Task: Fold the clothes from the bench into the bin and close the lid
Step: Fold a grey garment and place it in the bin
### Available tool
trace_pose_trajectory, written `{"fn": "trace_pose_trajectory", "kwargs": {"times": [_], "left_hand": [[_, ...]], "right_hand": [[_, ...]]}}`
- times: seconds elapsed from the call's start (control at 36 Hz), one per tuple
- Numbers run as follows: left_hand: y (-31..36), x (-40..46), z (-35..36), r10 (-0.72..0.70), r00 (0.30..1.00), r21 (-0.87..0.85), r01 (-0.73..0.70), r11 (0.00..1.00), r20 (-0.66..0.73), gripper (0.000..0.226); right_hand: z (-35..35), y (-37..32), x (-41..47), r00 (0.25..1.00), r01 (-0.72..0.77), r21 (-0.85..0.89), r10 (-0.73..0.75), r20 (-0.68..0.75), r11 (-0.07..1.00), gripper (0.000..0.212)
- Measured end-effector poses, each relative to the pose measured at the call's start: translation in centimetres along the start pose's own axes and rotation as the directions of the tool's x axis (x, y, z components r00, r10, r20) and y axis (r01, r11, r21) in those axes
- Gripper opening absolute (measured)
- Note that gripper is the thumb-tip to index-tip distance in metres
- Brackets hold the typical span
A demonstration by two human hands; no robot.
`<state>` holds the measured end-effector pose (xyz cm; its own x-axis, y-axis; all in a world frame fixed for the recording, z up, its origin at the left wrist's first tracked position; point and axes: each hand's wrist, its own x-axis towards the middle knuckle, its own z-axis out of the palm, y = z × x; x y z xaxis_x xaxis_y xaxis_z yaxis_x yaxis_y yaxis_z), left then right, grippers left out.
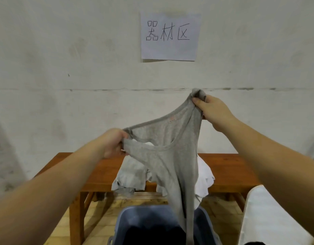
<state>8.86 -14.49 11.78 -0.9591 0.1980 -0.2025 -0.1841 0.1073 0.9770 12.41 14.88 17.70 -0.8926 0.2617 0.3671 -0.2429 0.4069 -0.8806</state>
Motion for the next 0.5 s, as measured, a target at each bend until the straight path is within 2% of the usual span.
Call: {"fn": "trace_pose_trajectory", "kwargs": {"times": [0.06,0.17,0.25,0.31,0.39,0.5], "left_hand": [[1.1,-0.6,-0.4,0.061,0.993,-0.221,-0.039,0.975,0.097,0.025],[2.5,-1.1,-0.9,0.208,0.954,-0.454,-0.092,0.886,0.214,0.026],[3.3,-1.3,-0.9,0.308,0.918,-0.59,-0.107,0.801,0.251,0.034],[3.6,-1.2,-0.8,0.342,0.917,-0.653,-0.133,0.745,0.204,0.041],[4.0,-0.7,-0.5,0.358,0.934,-0.62,-0.279,0.733,0.003,0.029],[4.7,-0.8,-0.4,0.465,0.881,-0.396,-0.46,0.795,-0.09,0.034]], "right_hand": [[-0.4,0.4,0.1,1.0,-0.023,0.012,0.022,0.016,1.0,0.018],[-1.0,1.3,0.3,0.999,-0.041,0.064,0.04,0.027,0.997,0.017],[-1.3,1.8,0.4,0.997,-0.074,0.134,0.071,0.027,0.988,0.016],[-1.4,2.0,0.5,0.995,-0.098,0.173,0.094,0.031,0.98,0.017],[-1.9,2.1,0.5,0.992,-0.126,0.229,0.12,0.039,0.965,0.02],[-2.4,2.2,0.2,0.991,-0.124,0.226,0.107,0.086,0.966,0.023]]}}
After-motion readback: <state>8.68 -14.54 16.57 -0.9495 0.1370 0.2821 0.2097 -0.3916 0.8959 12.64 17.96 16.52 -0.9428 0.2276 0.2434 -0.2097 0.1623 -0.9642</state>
